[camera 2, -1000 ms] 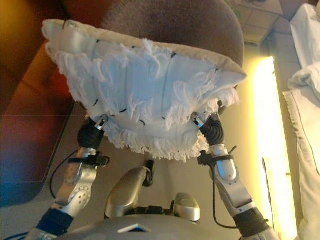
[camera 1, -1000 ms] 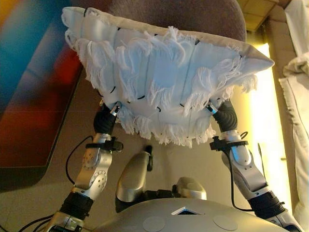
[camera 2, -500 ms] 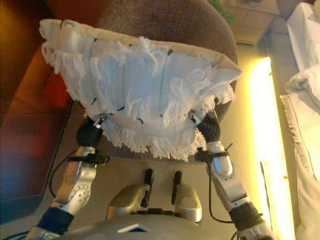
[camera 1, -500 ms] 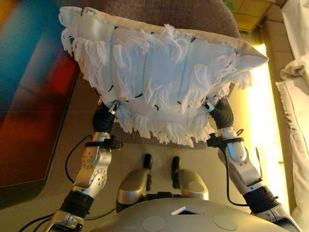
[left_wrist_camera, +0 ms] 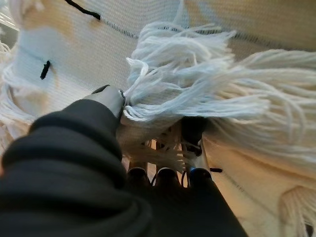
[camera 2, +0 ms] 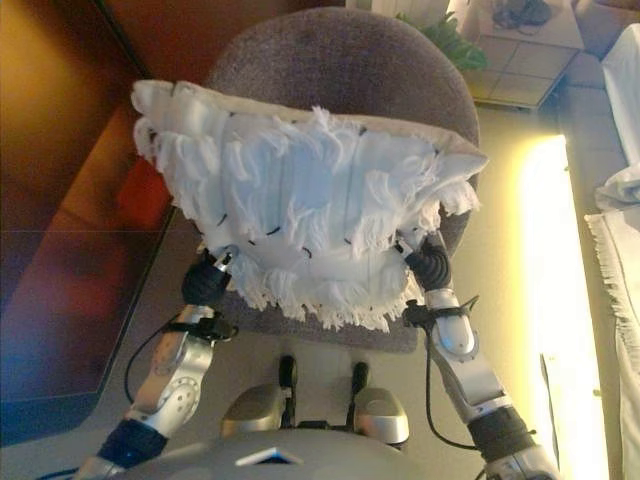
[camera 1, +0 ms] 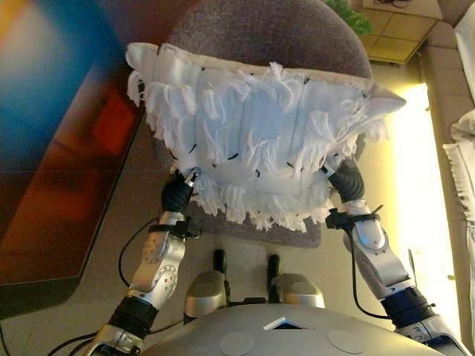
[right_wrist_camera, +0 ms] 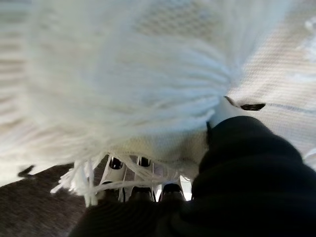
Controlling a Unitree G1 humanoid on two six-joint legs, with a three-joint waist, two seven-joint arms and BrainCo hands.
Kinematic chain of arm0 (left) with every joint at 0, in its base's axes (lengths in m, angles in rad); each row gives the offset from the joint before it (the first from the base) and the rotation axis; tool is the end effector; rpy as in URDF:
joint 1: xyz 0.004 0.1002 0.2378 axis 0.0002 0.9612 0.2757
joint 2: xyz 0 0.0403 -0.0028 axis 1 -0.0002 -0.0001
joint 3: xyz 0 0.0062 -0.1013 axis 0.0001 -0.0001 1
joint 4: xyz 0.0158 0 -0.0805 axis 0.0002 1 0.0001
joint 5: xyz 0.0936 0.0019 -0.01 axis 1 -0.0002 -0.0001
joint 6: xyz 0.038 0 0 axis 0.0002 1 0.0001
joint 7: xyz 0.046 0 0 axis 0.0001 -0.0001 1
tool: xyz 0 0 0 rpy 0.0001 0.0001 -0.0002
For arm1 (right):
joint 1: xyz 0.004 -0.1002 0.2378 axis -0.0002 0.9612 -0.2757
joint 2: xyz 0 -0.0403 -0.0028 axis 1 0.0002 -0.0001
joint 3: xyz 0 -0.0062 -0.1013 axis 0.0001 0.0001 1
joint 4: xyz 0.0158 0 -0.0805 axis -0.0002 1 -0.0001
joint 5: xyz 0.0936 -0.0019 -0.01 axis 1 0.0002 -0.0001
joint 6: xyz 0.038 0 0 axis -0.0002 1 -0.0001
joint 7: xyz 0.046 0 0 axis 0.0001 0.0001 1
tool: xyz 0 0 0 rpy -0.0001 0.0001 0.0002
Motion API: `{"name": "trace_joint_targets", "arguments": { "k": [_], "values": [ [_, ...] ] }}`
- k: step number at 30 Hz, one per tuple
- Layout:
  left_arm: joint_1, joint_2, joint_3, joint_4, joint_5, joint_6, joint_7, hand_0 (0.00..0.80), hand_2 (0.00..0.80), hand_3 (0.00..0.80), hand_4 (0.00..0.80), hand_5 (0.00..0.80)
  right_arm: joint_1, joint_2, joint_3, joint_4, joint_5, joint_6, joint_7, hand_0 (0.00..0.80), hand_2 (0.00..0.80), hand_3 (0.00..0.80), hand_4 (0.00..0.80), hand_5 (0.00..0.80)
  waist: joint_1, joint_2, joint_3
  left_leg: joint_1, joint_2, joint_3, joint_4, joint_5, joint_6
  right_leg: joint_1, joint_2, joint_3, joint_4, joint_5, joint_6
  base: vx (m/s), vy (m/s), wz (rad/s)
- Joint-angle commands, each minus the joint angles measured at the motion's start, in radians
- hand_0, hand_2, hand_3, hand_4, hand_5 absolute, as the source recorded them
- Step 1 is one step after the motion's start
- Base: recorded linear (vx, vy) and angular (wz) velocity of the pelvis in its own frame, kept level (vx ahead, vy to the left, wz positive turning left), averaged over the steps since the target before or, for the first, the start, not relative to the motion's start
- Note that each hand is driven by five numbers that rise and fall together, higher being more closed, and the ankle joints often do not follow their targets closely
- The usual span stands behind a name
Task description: Pick up the cushion and take it to the sofa
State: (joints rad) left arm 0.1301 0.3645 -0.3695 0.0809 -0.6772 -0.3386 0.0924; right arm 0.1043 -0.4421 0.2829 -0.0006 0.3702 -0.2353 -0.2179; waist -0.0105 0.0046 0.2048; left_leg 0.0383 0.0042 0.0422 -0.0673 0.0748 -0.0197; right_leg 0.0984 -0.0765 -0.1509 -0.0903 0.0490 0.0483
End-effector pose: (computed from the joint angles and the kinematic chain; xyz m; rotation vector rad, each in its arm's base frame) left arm 0.1567 0.1672 0.0143 -0.3457 0.0536 -0.0792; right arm 0.1683 -0.1854 0.0353 -0.0260 -0.0252 0.0220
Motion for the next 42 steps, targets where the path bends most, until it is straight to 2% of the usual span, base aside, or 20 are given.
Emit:
{"name": "trace_joint_targets", "arguments": {
  "k": [1, 5, 7, 10, 14, 20, 26, 29, 31, 34, 35, 36, 37, 38, 42],
  "values": [
    [-0.141, -0.038, -0.046, -0.011, 0.114, -0.047, -0.024, 0.800, 0.800, 0.800, 0.800, 0.800, -0.078, 0.044, 0.030, 0.002, 0.012, -0.061, 0.027, 0.800, 0.800, 0.800, 0.800, 0.800, 0.015, -0.027, -0.056, 0.006, 0.011, 0.008, 0.050, -0.132, -0.009, -0.016, -0.017, -0.025, 0.003, -0.043, 0.036, 0.163, 0.021, 0.06],
    [-0.256, -0.064, -0.091, 0.123, 0.164, -0.035, 0.009, 0.800, 0.800, 0.800, 0.800, 0.800, -0.175, 0.078, 0.073, 0.161, 0.000, -0.077, -0.029, 0.800, 0.800, 0.800, 0.800, 0.800, 0.019, -0.026, -0.050, 0.009, 0.013, 0.031, 0.037, -0.139, -0.005, -0.043, -0.031, -0.018, 0.003, -0.025, 0.057, 0.087, 0.008, 0.02],
    [-0.354, -0.079, -0.111, 0.213, 0.177, -0.035, 0.014, 0.800, 0.800, 0.800, 0.800, 0.800, -0.268, 0.099, 0.099, 0.233, 0.007, -0.061, -0.064, 0.800, 0.800, 0.800, 0.800, 0.800, 0.015, -0.021, -0.030, -0.014, 0.013, 0.038, 0.036, -0.138, -0.001, -0.078, -0.037, -0.008, 0.003, -0.011, 0.064, -0.083, 0.010, -0.05],
    [-0.568, -0.118, -0.149, 0.390, 0.194, -0.060, 0.068, 0.800, 0.800, 0.800, 0.800, 0.800, -0.487, 0.142, 0.130, 0.355, -0.005, -0.030, -0.105, 0.800, 0.800, 0.800, 0.800, 0.800, -0.009, -0.012, 0.049, -0.082, 0.006, 0.040, 0.046, -0.130, 0.004, -0.158, -0.046, 0.012, 0.020, 0.003, 0.070, -0.244, 0.045, -0.06],
    [-0.755, -0.146, -0.144, 0.563, 0.189, -0.097, 0.090, 0.800, 0.800, 0.800, 0.800, 0.800, -0.704, 0.151, 0.158, 0.489, 0.021, -0.009, -0.134, 0.800, 0.800, 0.800, 0.800, 0.800, -0.027, -0.006, 0.124, -0.145, -0.005, 0.047, 0.062, -0.124, 0.004, -0.218, -0.052, 0.038, 0.030, 0.014, 0.072, -0.176, 0.046, -0.05],
    [-0.960, -0.156, -0.131, 0.688, 0.202, -0.147, 0.142, 0.800, 0.800, 0.800, 0.800, 0.800, -0.948, 0.102, 0.169, 0.655, 0.065, -0.057, -0.116, 0.800, 0.800, 0.800, 0.800, 0.800, -0.042, -0.001, 0.220, -0.266, -0.007, 0.074, 0.096, -0.101, -0.002, -0.345, -0.050, 0.083, 0.082, 0.018, 0.069, -0.153, 0.067, -0.20],
    [-1.119, -0.161, -0.125, 0.802, 0.181, -0.151, 0.181, 0.800, 0.800, 0.800, 0.800, 0.800, -1.126, 0.075, 0.172, 0.774, 0.075, -0.044, -0.103, 0.800, 0.800, 0.800, 0.800, 0.800, -0.057, 0.003, 0.275, -0.366, -0.017, 0.073, 0.122, -0.080, -0.008, -0.470, -0.048, 0.121, 0.131, 0.031, 0.073, -0.047, 0.063, -0.07],
    [-1.186, -0.158, -0.115, 0.874, 0.171, -0.152, 0.188, 0.800, 0.800, 0.800, 0.800, 0.800, -1.201, 0.073, 0.173, 0.867, 0.103, -0.027, -0.073, 0.800, 0.800, 0.800, 0.800, 0.800, -0.062, 0.007, 0.292, -0.397, -0.023, 0.070, 0.124, -0.070, -0.011, -0.504, -0.047, 0.128, 0.134, 0.040, 0.074, 0.010, 0.042, -0.05],
    [-1.234, -0.158, -0.117, 0.933, 0.164, -0.137, 0.190, 0.800, 0.800, 0.800, 0.800, 0.800, -1.258, 0.076, 0.177, 0.964, 0.135, 0.011, -0.057, 0.800, 0.800, 0.800, 0.800, 0.800, -0.063, 0.013, 0.305, -0.415, -0.024, 0.067, 0.120, -0.060, -0.015, -0.525, -0.045, 0.131, 0.132, 0.049, 0.075, 0.019, 0.047, -0.03],
    [-1.272, -0.157, -0.120, 0.987, 0.123, -0.082, 0.212, 0.800, 0.800, 0.800, 0.800, 0.800, -1.309, 0.062, 0.191, 1.075, 0.176, 0.050, -0.043, 0.800, 0.800, 0.800, 0.800, 0.800, -0.064, 0.023, 0.315, -0.435, -0.024, 0.065, 0.102, -0.043, -0.019, -0.551, -0.042, 0.136, 0.123, 0.064, 0.076, 0.046, 0.051, -0.01],
    [-1.281, -0.155, -0.120, 1.005, 0.102, -0.062, 0.213, 0.461, 0.461, 0.461, 0.461, 0.461, -1.320, 0.058, 0.191, 1.101, 0.180, 0.051, -0.050, 0.800, 0.800, 0.800, 0.800, 0.800, -0.065, 0.027, 0.315, -0.439, -0.025, 0.064, 0.096, -0.041, -0.020, -0.557, -0.041, 0.134, 0.120, 0.064, 0.076, 0.062, 0.055, 0.00],
    [-1.290, -0.151, -0.120, 1.021, 0.081, -0.052, 0.205, 0.000, 0.000, 0.000, 0.000, 0.000, -1.331, 0.055, 0.191, 1.112, 0.177, 0.049, -0.061, 0.675, 0.675, 0.675, 0.675, 0.675, -0.065, 0.029, 0.315, -0.447, -0.026, 0.064, 0.089, -0.035, -0.021, -0.565, -0.041, 0.135, 0.116, 0.068, 0.075, 0.060, 0.050, -0.01],
    [-1.297, -0.145, -0.122, 1.032, 0.071, -0.056, 0.199, 0.000, 0.000, 0.000, 0.000, 0.000, -1.338, 0.049, 0.193, 1.116, 0.170, 0.043, -0.077, 0.047, 0.047, 0.047, 0.047, 0.047, -0.065, 0.033, 0.315, -0.450, -0.027, 0.062, 0.079, -0.030, -0.020, -0.570, -0.040, 0.134, 0.113, 0.069, 0.074, 0.066, 0.047, -0.01],
    [-1.296, -0.138, -0.124, 1.029, 0.067, -0.055, 0.203, 0.000, 0.000, 0.000, 0.000, 0.000, -1.338, 0.038, 0.193, 1.112, 0.167, 0.028, -0.088, 0.000, 0.000, 0.000, 0.000, 0.000, -0.064, 0.035, 0.315, -0.449, -0.030, 0.059, 0.070, -0.027, -0.020, -0.568, -0.039, 0.132, 0.110, 0.068, 0.073, 0.084, 0.043, -0.01],
    [-1.275, -0.114, -0.121, 1.010, 0.060, -0.040, 0.248, 0.000, 0.000, 0.000, 0.000, 0.000, -1.321, 0.001, 0.181, 1.070, 0.176, 0.013, -0.160, 0.000, 0.000, 0.000, 0.000, 0.000, -0.059, 0.039, 0.315, -0.433, -0.034, 0.057, 0.056, -0.021, -0.023, -0.551, -0.039, 0.115, 0.107, 0.061, 0.071, 0.057, 0.016, 0.00]
  ]
}}
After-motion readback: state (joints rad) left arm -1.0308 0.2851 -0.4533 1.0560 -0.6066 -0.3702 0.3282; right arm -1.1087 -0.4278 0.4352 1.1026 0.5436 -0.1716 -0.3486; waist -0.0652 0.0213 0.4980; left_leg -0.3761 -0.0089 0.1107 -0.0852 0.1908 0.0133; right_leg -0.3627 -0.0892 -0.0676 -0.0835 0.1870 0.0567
